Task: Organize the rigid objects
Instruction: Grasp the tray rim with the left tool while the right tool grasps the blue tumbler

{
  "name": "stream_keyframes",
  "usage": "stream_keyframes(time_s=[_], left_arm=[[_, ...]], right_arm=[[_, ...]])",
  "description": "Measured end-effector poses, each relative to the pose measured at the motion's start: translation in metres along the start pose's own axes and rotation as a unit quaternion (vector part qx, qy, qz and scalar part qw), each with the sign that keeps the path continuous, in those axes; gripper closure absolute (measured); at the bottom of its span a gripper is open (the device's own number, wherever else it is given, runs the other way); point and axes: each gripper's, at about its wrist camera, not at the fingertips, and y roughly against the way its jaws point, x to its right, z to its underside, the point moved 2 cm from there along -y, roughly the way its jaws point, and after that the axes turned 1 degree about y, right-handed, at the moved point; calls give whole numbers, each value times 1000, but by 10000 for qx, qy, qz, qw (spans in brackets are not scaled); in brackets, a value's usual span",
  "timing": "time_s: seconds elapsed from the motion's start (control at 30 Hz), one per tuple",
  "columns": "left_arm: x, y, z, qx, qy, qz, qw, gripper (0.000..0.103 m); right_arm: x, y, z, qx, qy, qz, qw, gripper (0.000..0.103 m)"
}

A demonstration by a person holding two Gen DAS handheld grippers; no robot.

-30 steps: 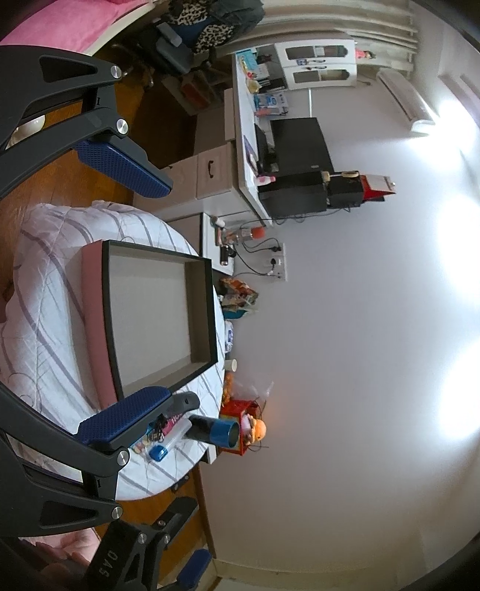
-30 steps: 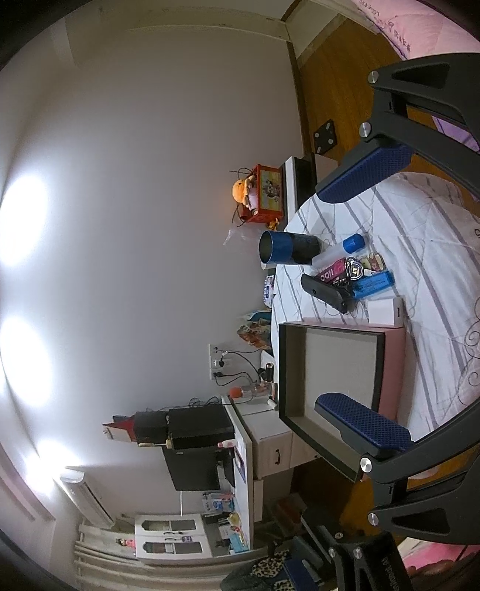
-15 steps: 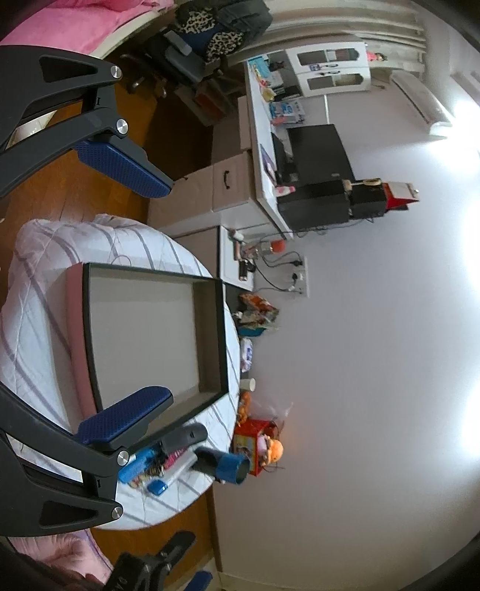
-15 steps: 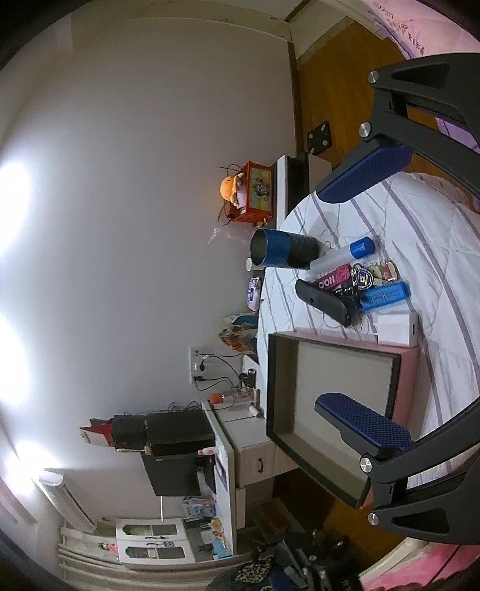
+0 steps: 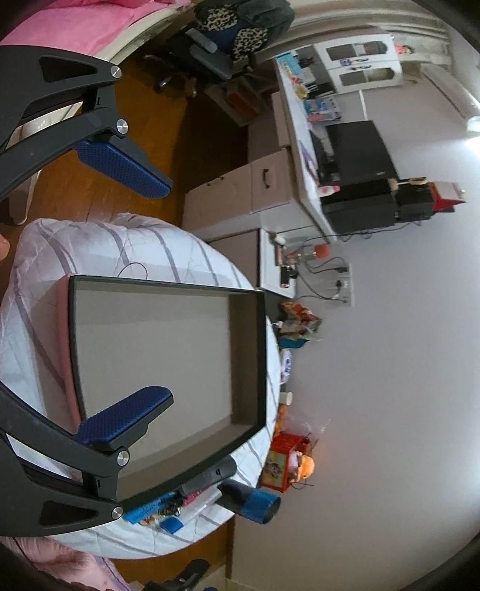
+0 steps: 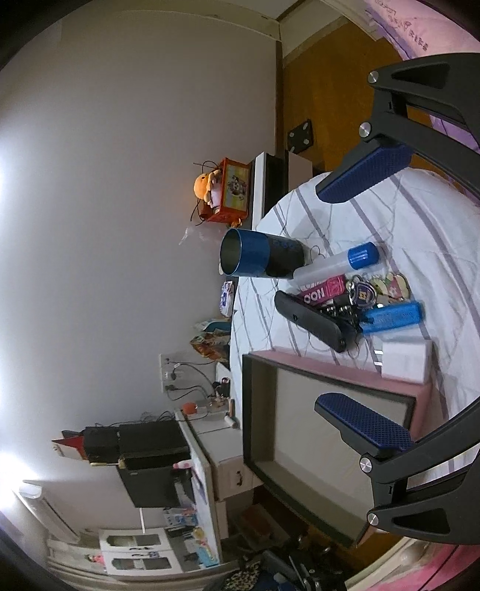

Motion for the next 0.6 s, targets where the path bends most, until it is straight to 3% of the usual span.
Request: stream_keyframes(time_s=[0.47, 0.53, 0.6], left_arm=[[-15, -79, 16, -866, 53, -36, 9962, 0], [-18, -85, 19, -941, 51, -43, 9955, 3], [-21, -92, 21, -1064, 82, 15, 9943, 15]], right_arm=[[38, -82, -20, -318, -340, 16, 9989, 0], [40, -98, -23, -391, -304, 30, 9988, 0], [41, -108, -26, -438, -291, 31, 9986, 0]])
